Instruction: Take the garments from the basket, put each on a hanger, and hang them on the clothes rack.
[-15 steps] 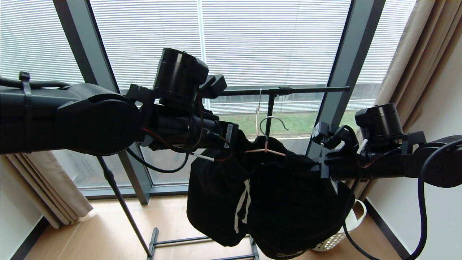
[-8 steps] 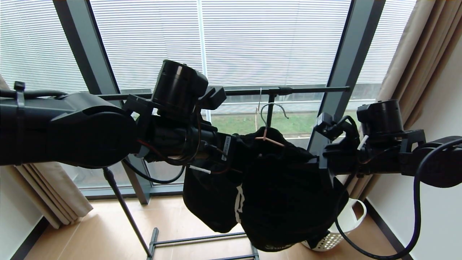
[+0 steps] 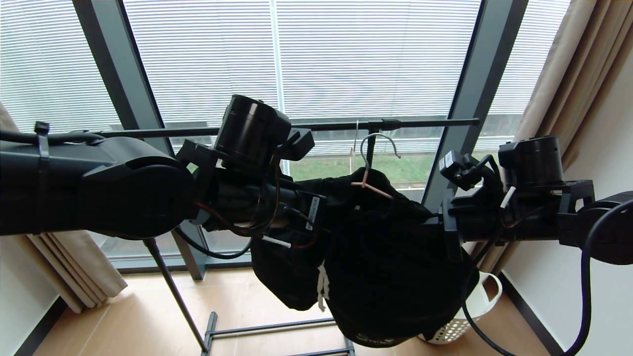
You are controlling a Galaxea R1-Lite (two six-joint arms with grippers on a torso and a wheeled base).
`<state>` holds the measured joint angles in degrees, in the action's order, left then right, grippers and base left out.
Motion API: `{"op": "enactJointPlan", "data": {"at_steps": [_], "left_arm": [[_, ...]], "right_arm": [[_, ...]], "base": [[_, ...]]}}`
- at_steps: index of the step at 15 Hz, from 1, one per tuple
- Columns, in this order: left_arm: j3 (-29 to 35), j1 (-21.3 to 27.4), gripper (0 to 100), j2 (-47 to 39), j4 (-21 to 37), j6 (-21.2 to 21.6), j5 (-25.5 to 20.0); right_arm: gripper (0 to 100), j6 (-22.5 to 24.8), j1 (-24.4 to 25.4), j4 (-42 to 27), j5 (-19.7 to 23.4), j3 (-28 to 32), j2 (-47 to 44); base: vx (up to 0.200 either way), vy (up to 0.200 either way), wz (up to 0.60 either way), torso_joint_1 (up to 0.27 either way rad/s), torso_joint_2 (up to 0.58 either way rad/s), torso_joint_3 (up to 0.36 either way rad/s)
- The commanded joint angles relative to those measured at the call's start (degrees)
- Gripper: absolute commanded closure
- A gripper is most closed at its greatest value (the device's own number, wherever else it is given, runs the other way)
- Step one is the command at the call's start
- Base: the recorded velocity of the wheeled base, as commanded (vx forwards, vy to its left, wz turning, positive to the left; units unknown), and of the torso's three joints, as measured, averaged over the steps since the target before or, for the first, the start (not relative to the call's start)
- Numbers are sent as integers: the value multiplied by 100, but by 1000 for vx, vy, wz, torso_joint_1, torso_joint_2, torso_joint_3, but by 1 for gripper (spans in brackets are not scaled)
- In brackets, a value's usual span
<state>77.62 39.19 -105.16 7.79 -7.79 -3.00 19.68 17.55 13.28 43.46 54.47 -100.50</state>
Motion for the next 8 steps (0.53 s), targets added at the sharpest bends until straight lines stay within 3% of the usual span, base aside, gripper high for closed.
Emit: {"op": "enactJointPlan", "data": {"at_steps": [1, 4, 5, 8], "left_arm": [[-27, 18, 100, -22, -6, -3, 1], [-27, 97, 100, -110, -14, -3, 1], [17, 141, 0, -181, -23, 6, 1], [131, 141, 0, -207, -32, -3, 10]], "right_arm": [[100, 1, 2, 0, -4, -15, 39], [100, 1, 2, -9, 277, -33, 162], [100, 1, 2, -18, 391, -59, 241], [100, 10, 2, -9, 409, -121, 268]], "base": [[0, 0, 0, 0, 0, 0], [0, 0, 0, 0, 0, 0], [0, 0, 0, 0, 0, 0], [0, 0, 0, 0, 0, 0]]}}
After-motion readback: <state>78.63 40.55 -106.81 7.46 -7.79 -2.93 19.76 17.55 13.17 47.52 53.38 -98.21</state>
